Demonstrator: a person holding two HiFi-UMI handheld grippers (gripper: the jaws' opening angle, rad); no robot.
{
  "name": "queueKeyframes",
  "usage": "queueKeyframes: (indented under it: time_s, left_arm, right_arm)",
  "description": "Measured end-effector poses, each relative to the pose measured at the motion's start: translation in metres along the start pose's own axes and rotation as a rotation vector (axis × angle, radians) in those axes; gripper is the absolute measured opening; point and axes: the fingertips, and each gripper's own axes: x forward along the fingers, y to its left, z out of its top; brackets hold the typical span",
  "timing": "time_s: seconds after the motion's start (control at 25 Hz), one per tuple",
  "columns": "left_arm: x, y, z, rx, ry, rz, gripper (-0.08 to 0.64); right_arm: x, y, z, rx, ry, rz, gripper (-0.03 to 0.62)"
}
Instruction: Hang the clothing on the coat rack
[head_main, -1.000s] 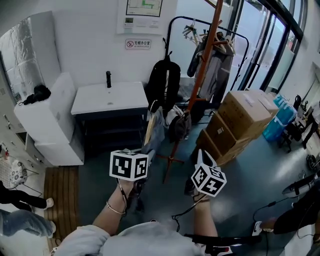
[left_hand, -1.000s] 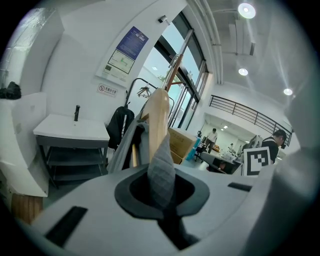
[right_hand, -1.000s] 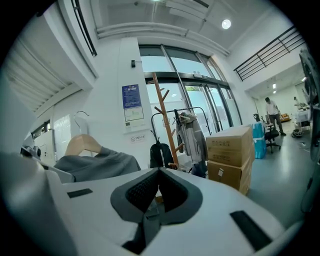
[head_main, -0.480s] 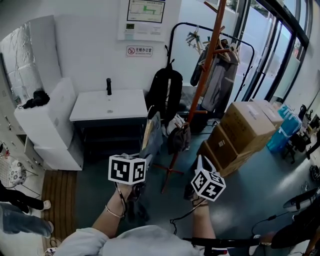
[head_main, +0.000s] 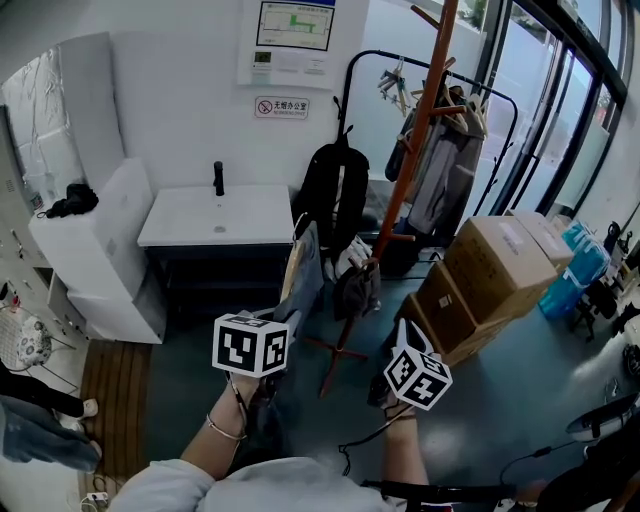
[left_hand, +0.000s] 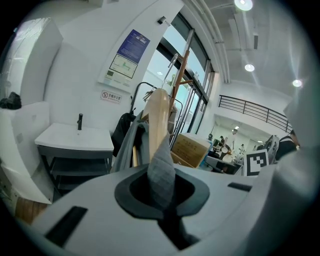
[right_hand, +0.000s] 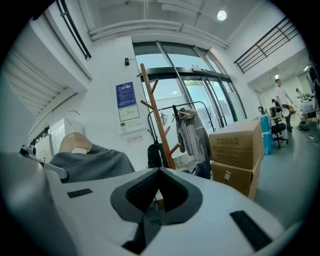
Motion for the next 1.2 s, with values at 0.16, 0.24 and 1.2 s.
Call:
queueKeyframes:
  time_s: [0.16, 0.24, 1.2]
  left_arm:
    - [0.010, 0.007, 0.007, -0.007, 0.005, -0.002, 0.025]
    - [0.017, 0.009, 0.012, -0.010, 0.004, -0.007, 0.023]
    - [0.158, 0.054, 0.111, 0.032, 0.002, -0.129, 0.024]
  right_arm:
    - [0.010, -0.003, -0.004, 0.006, 0.008, -0.006, 0.023]
    - [0.015, -0.008, -0.004, 0.009, 0.011, -0.015, 0.023]
    - [0.149, -0.055, 0.054, -0.010, -0.048, -0.140, 0.023]
